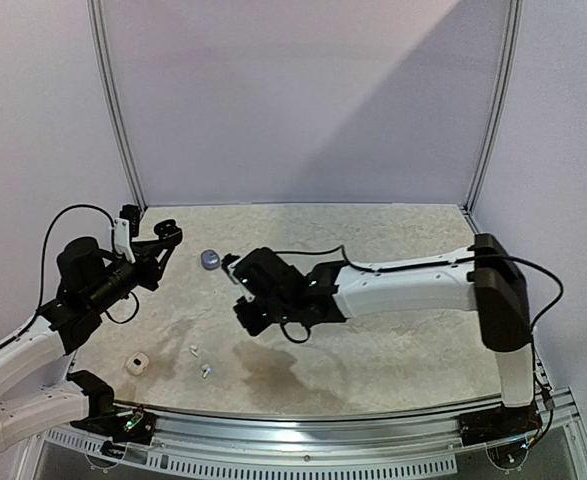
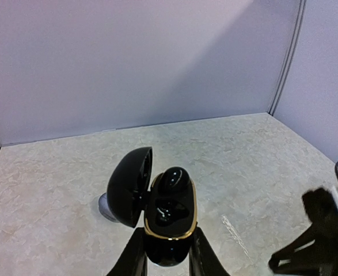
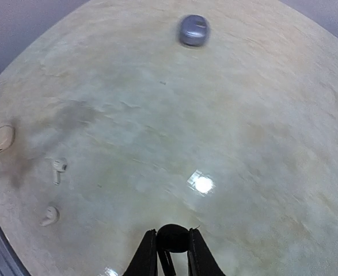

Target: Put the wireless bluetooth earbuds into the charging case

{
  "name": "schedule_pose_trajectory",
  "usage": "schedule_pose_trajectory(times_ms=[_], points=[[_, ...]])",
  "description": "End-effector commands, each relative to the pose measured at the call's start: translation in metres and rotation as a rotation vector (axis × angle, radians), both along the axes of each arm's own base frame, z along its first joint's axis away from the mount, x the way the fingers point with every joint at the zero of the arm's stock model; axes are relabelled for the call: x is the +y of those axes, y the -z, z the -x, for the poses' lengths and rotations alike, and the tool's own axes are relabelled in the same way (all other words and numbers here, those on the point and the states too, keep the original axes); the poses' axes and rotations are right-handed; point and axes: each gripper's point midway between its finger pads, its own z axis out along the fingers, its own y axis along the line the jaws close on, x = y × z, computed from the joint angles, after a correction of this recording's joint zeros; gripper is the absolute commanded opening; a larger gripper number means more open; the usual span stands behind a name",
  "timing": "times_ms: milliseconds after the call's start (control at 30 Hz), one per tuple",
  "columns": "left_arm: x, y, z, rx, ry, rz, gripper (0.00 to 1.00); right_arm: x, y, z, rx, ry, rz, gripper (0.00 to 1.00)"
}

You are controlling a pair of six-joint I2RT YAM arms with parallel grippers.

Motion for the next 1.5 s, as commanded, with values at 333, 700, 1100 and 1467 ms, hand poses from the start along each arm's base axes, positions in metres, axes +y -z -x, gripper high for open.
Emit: schedule_pose_trajectory(times_ms=[333, 700, 1100, 1467], points=[[-0.006, -0.005, 0.004, -0.034, 0.048, 0.017, 0.00, -0.205, 0.085, 0.048, 0.428, 0.713, 0.249, 0.10], [-0.007, -0.005, 0.004, -0.033, 0.052, 0.017, 0.00, -0.206, 0.108, 0.068, 0.543, 0.719, 0.287, 0.27], [-0.008, -0.004, 0.004, -0.029, 0.057, 0.019, 0.00, -0.201, 0.067, 0.055, 0.644, 0.594, 0.367, 0.74], [-0.009, -0.004, 0.004, -0.031, 0.064, 0.015, 0.00, -0.208, 0.068, 0.056, 0.965, 0.626, 0.500, 0.65]])
